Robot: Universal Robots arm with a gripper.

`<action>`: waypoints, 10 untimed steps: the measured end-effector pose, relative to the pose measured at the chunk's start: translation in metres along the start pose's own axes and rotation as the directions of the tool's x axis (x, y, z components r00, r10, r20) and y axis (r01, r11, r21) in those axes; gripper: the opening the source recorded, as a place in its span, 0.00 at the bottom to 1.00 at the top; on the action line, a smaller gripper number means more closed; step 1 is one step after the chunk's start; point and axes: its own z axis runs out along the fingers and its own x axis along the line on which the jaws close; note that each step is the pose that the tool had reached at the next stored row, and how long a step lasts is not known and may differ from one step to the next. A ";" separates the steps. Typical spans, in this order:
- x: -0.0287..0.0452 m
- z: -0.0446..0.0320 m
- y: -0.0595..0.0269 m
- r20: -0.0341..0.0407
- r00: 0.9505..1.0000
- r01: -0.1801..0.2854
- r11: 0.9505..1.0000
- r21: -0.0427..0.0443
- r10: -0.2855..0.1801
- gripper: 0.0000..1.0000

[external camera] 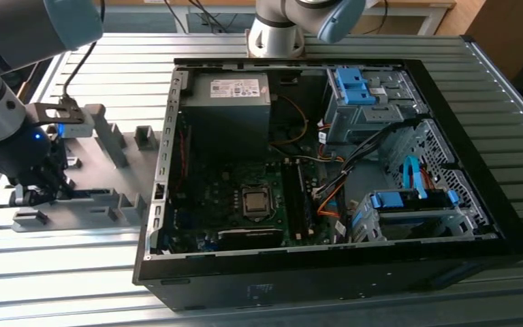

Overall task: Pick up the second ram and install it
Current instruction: 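Pick up the second ram and move it above second insertion slot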

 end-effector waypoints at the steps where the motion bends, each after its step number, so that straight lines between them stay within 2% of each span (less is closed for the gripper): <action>1: 0.0000 -0.0002 0.0000 0.000 1.000 0.000 1.000 0.000 0.000 0.14; 10: -0.0001 -0.0034 0.0000 0.000 1.000 0.000 1.000 0.000 0.000 0.14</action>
